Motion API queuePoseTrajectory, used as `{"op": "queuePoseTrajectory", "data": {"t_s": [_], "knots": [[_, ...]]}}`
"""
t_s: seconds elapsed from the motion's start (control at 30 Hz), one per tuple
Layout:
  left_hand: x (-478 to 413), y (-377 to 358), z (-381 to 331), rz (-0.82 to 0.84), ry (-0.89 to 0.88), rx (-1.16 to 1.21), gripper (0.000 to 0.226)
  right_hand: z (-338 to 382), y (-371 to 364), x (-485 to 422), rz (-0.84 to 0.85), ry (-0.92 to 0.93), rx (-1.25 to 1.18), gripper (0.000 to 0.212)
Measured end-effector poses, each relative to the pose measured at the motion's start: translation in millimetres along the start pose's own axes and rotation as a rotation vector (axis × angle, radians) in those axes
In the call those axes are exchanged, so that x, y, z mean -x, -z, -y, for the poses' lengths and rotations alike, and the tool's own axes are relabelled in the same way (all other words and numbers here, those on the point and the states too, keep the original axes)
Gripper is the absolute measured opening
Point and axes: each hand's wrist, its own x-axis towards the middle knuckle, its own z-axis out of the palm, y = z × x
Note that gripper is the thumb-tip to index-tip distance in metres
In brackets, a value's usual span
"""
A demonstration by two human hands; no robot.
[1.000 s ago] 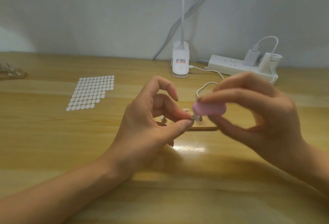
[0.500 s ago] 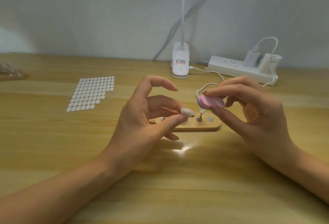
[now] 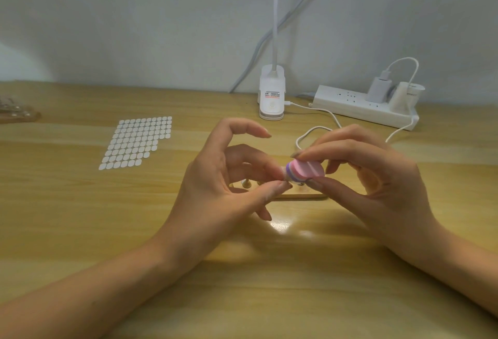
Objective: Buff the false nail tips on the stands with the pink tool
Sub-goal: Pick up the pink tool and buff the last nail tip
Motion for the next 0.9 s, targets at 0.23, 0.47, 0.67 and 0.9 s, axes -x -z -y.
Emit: {"op": "queuePoseTrajectory", "data": {"t_s": [0.23,0.47,0.67,0.9], "knots": [[-0.5,0.6,-2.0,-0.012,-0.02,-0.046,0.047,0.1,2.4,-0.9,-0.002,0.025,0.097,0.02],[0.8,-0.3,-6.3,0.01,-0.081,-0.132,0.049,4.2,1.8,-1.5,0.005,0.071,0.133,0.026],[-1.2,0.9,-6.1,-0.023,-0.087,-0.181,0.05,4.4,2.4,-2.4,0.001,0.067,0.135,0.022],[-1.2,2.6,-6.3,-0.006,-0.077,-0.161,0.047,2.0,3.9,-3.0,0.016,0.027,0.113,0.021]]}}
